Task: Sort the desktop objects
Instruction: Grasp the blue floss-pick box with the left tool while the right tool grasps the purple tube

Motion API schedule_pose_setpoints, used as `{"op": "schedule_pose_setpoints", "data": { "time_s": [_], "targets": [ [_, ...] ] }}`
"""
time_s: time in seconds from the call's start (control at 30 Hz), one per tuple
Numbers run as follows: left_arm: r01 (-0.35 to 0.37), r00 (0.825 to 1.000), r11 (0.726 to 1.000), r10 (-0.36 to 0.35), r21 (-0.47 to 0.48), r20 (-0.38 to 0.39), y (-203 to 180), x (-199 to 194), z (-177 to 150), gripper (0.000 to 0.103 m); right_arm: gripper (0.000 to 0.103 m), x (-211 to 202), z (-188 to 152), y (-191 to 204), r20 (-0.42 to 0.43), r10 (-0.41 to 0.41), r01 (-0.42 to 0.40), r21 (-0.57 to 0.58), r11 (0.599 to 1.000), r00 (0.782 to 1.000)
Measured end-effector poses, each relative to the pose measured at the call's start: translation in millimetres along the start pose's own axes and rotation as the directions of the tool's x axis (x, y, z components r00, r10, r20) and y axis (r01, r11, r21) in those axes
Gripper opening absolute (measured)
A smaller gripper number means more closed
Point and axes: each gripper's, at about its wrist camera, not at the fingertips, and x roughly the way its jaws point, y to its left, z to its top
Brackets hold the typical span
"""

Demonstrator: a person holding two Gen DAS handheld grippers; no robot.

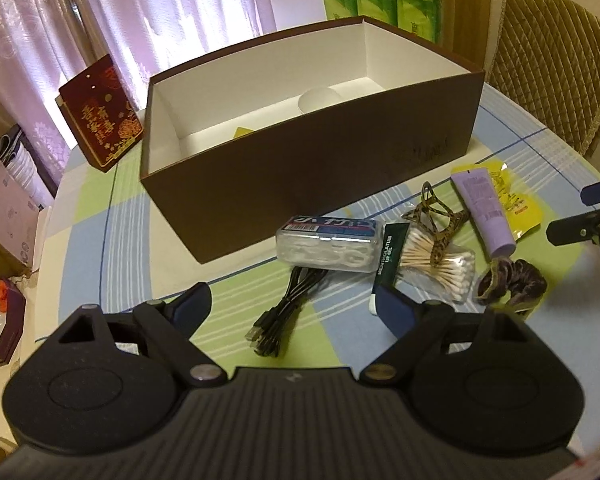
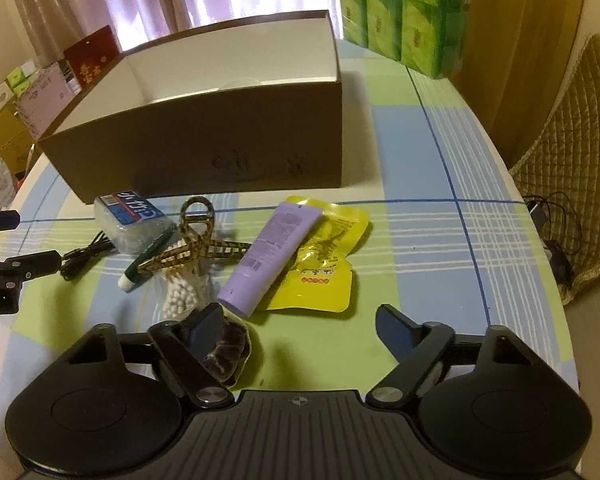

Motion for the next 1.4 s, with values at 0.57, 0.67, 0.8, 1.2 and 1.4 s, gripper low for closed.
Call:
{"op": "schedule_pose_setpoints", "data": {
  "time_s": [0.57,0.67,0.8,1.2,1.4],
  "targets": [
    [0.131,0.989,0.991,-0.132,-0.017,-0.067,6.5,60.1,17.8,0.093,0.072,29.0,16.8,0.8,-0.03,-0.005,0.008,0.106,0.994,1.0],
    [0.163,0.984,0.986,-0.164,-0.019,-0.069,7.6,68.7,21.6,0.094,0.072,32.2,17.0,-0.9,-0.037,-0.01,0.015,0.12,0.993,0.999],
    [0.193,0.979,0.981,-0.193,-0.006,-0.065,6.6,80.3,26.2,0.093,0.072,33.8,17.4,-4.4,-0.043,-0.019,0.025,0.14,0.99,0.999],
    [0.186,0.983,0.983,-0.186,0.009,-0.004,12.3,71.9,23.8,0.083,0.068,37.8,26.9,19.9,-0.02,0.013,-0.011,0.082,0.997,1.0],
    [0.143,0.99,0.989,-0.142,-0.043,0.017,28.8,55.1,18.5,0.083,0.044,60.1,28.7,35.3,-0.053,0.002,0.0,0.044,0.999,0.999]
  ]
}}
